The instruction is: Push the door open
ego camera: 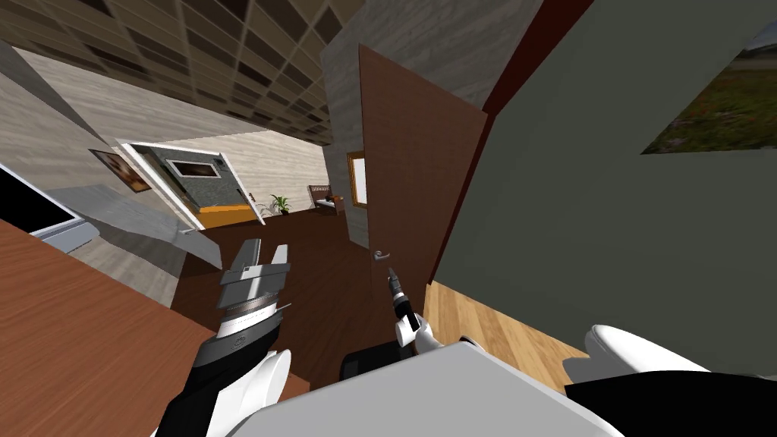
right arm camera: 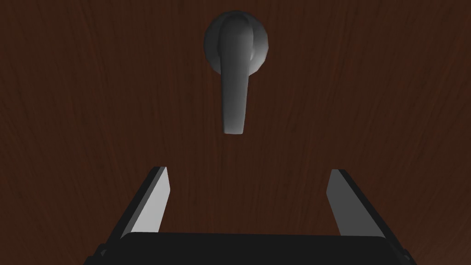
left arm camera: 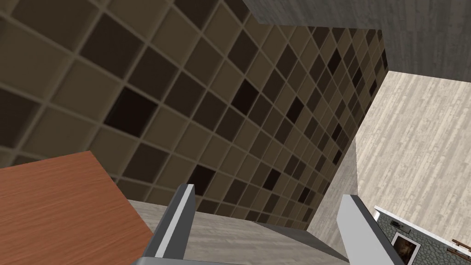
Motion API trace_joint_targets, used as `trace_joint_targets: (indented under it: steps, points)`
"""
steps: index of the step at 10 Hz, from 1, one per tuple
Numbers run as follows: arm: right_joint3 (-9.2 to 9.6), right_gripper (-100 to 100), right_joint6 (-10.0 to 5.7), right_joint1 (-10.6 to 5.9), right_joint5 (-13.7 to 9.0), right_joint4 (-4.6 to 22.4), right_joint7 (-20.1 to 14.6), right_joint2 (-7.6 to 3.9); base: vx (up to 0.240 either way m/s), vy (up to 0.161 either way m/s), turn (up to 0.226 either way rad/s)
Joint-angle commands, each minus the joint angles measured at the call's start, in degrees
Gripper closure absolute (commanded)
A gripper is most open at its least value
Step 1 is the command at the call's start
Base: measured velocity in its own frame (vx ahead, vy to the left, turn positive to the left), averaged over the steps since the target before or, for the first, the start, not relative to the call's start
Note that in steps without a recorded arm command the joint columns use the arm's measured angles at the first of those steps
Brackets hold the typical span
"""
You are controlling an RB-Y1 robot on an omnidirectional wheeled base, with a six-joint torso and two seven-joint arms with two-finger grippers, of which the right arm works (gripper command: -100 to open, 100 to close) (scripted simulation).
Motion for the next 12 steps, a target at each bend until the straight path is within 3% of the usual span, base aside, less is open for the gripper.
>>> trace_joint_targets:
  steps: [1, 5, 6, 7, 8, 9, 10, 12]
  points:
    - [-0.15, -100, -0.04, 0.15, -0.1, -0.13, 0.15, -0.59, 0.092, -0.16, 0.046]
    - [-1.52, -100, -0.25, -0.01, -1.1, 0.03, 1.1, -3.56, 0.097, -0.178, 0.08]
    - [-1.52, -100, -0.25, -0.01, -1.1, 0.03, 1.1, -3.56, 0.087, -0.089, 0.037]
    - [-2.72, -100, -0.42, -0.15, -1.96, 0.17, 1.92, -4.9, 0.122, -0.052, 0.248]
    - [-2.72, -100, -0.42, -0.15, -1.96, 1.29, 1.92, -4.9, 0.106, -0.039, 0.109]
    - [-2.72, -100, -0.42, -0.15, -1.96, 0.17, 1.92, -4.9, 0.044, -0.009, -0.04]
    - [-4.04, -100, -0.62, -0.3, -2.92, 0.33, 2.83, -5.38, 0.09, 0.034, 0.205]
    - [-5.57, -100, -0.85, -0.48, -4.03, 0.51, 3.89, -4.66, 0.108, 0.075, 0.231]
